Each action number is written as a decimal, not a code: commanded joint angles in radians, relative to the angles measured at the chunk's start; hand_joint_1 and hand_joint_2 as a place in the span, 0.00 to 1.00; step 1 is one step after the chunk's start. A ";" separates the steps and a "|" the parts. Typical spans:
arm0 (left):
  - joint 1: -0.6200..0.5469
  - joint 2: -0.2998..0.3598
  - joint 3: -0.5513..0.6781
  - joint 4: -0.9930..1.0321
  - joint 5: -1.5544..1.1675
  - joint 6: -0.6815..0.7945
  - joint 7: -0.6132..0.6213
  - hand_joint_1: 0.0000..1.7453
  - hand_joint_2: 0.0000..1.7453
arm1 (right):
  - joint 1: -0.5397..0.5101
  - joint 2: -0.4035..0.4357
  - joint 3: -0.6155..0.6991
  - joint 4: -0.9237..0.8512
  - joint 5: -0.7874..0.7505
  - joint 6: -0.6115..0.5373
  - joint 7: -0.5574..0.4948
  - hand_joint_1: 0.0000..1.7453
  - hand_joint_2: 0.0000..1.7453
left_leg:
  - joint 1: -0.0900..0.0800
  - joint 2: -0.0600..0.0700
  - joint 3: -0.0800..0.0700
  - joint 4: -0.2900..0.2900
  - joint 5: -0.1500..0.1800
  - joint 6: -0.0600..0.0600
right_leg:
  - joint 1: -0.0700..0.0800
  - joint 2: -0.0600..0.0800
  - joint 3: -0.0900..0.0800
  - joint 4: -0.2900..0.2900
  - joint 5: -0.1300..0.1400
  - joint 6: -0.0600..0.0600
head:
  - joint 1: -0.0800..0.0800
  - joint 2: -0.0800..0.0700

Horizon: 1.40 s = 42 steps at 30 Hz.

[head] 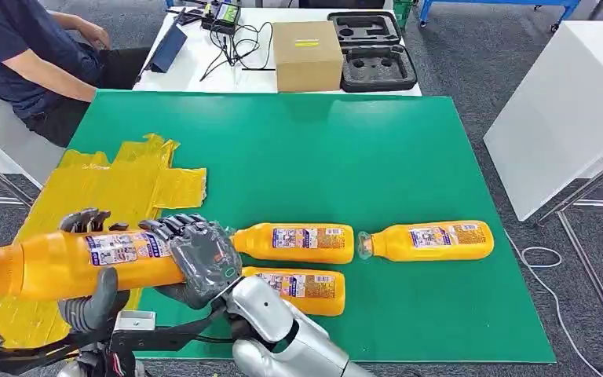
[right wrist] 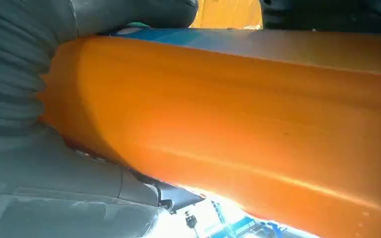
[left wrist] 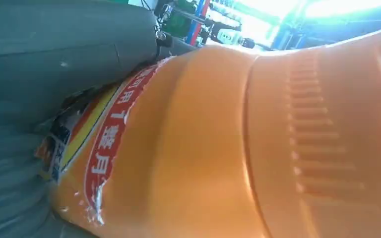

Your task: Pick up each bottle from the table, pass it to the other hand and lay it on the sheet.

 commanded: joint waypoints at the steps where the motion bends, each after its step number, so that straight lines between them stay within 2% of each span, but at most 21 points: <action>1: -0.066 -0.011 0.047 -0.008 -0.002 0.002 0.002 1.00 1.00 | 0.036 -0.035 0.084 0.038 0.020 0.036 -0.009 0.90 1.00 | 0.001 -0.002 0.004 -0.002 -0.001 -0.002 | 0.001 -0.003 0.005 -0.002 -0.001 -0.001 | 0.000 0.000; 9: -0.043 0.004 0.076 0.030 -0.002 -0.026 -0.034 1.00 1.00 | 0.069 -0.087 0.024 0.047 0.015 -0.022 -0.029 0.88 1.00 | 0.002 -0.003 0.008 -0.003 -0.001 -0.003 | 0.002 -0.005 0.010 -0.005 -0.002 -0.001 | 0.000 0.000; 13: -0.045 0.024 0.092 0.064 -0.005 -0.033 -0.049 1.00 1.00 | 0.104 -0.128 -0.044 0.030 -0.033 -0.051 -0.054 0.94 1.00 | 0.002 -0.005 0.008 -0.004 0.000 -0.002 | 0.002 -0.006 0.010 -0.005 -0.001 -0.001 | 0.000 0.000; 14: -0.044 0.032 0.102 0.076 -0.004 -0.035 -0.054 1.00 1.00 | 0.117 -0.142 -0.069 0.017 -0.053 -0.060 -0.064 0.89 1.00 | 0.001 -0.004 0.006 -0.004 0.001 -0.002 | 0.001 -0.005 0.007 -0.005 -0.001 -0.001 | 0.000 0.000; 15: -0.044 0.041 0.108 0.085 -0.004 -0.038 -0.059 1.00 1.00 | 0.129 -0.153 -0.090 0.003 -0.087 -0.060 -0.086 0.57 1.00 | 0.002 -0.005 0.008 -0.004 0.000 -0.002 | 0.002 -0.007 0.010 -0.006 -0.001 -0.001 | 0.000 0.000; 16: -0.045 0.049 0.113 0.097 -0.006 -0.039 -0.065 1.00 1.00 | 0.140 -0.169 -0.104 -0.015 -0.115 -0.060 -0.110 0.00 1.00 | 0.001 -0.004 0.006 -0.004 0.001 -0.002 | 0.001 -0.005 0.008 -0.005 -0.001 -0.001 | 0.000 0.000; 17: -0.047 0.059 0.119 0.110 -0.012 -0.037 -0.074 1.00 1.00 | 0.155 -0.189 -0.126 -0.043 -0.141 -0.062 -0.126 0.00 1.00 | 0.001 -0.003 0.005 -0.004 0.001 -0.002 | 0.001 -0.005 0.006 -0.004 -0.001 -0.001 | 0.000 0.000; 18: -0.046 0.071 0.121 0.122 -0.047 -0.016 -0.086 1.00 1.00 | 0.179 -0.214 -0.150 -0.093 -0.173 -0.060 -0.146 0.00 0.00 | 0.001 -0.004 0.007 -0.005 0.000 -0.002 | 0.002 -0.006 0.009 -0.006 -0.001 -0.001 | 0.000 0.000; 22: -0.071 0.110 0.171 0.167 -0.179 0.095 -0.101 1.00 1.00 | 0.287 -0.301 -0.230 -0.273 -0.233 -0.009 -0.178 0.00 0.00 | 0.001 -0.009 0.007 -0.004 0.000 -0.002 | 0.001 -0.010 0.010 -0.005 -0.002 -0.001 | 0.000 0.000; 23: -0.087 0.114 0.184 0.174 -0.225 0.133 -0.100 1.00 1.00 | 0.312 -0.307 -0.237 -0.305 -0.227 -0.003 -0.184 0.00 0.00 | 0.001 -0.006 0.004 -0.002 0.000 -0.002 | 0.001 -0.006 0.006 -0.003 -0.001 -0.001 | 0.001 0.000; 26: -0.121 0.154 0.221 0.181 -0.487 0.325 -0.079 1.00 1.00 | 0.360 -0.306 -0.237 -0.359 -0.197 0.024 -0.181 0.00 0.00 | 0.001 -0.006 0.005 -0.001 -0.001 -0.003 | 0.001 -0.007 0.007 -0.002 -0.002 -0.002 | 0.000 0.000; 28: -0.124 0.198 0.247 0.200 -0.647 0.425 -0.048 1.00 1.00 | 0.363 -0.301 -0.232 -0.361 -0.191 0.040 -0.179 0.00 0.00 | 0.001 -0.005 0.004 -0.001 -0.001 -0.003 | 0.001 -0.006 0.006 -0.002 -0.002 -0.002 | 0.000 0.000; 31: -0.115 0.220 0.254 0.213 -0.883 0.597 -0.027 1.00 1.00 | 0.361 -0.298 -0.236 -0.357 -0.191 0.048 -0.186 0.00 0.00 | 0.001 -0.001 0.005 -0.002 -0.001 -0.003 | 0.001 -0.001 0.005 -0.002 -0.001 -0.002 | 0.000 0.000; 34: -0.097 0.231 0.224 0.217 -1.096 0.718 0.029 1.00 1.00 | 0.358 -0.294 -0.246 -0.350 -0.192 0.057 -0.192 0.00 0.00 | 0.002 -0.001 0.007 -0.002 -0.002 -0.003 | 0.002 -0.002 0.007 -0.002 -0.002 -0.002 | 0.000 0.000; 35: -0.094 0.237 0.208 0.231 -1.262 0.828 0.075 1.00 1.00 | 0.357 -0.294 -0.246 -0.345 -0.193 0.060 -0.193 0.00 0.00 | 0.003 -0.002 0.008 -0.002 -0.002 -0.003 | 0.003 -0.003 0.008 -0.002 -0.002 -0.002 | 0.000 0.000; 37: -0.100 0.230 0.192 0.256 -1.353 0.872 0.106 1.00 1.00 | 0.356 -0.296 -0.247 -0.339 -0.198 0.065 -0.196 0.00 0.00 | 0.002 -0.003 0.007 -0.002 -0.002 -0.003 | 0.002 -0.004 0.008 -0.003 -0.002 -0.001 | 0.000 0.000; 39: -0.126 0.246 0.157 0.345 -1.561 0.933 0.194 1.00 1.00 | 0.358 -0.295 -0.251 -0.333 -0.200 0.066 -0.202 0.00 0.00 | 0.002 -0.002 0.005 -0.002 -0.001 -0.002 | 0.002 -0.003 0.006 -0.002 -0.001 -0.001 | 0.000 0.000; 42: -0.175 0.260 0.098 0.507 -1.654 0.980 0.259 1.00 1.00 | 0.367 -0.296 -0.252 -0.339 -0.203 0.068 -0.212 0.00 0.00 | 0.001 -0.006 0.007 -0.003 0.000 -0.003 | 0.000 -0.007 0.009 -0.003 -0.002 -0.001 | 0.000 0.000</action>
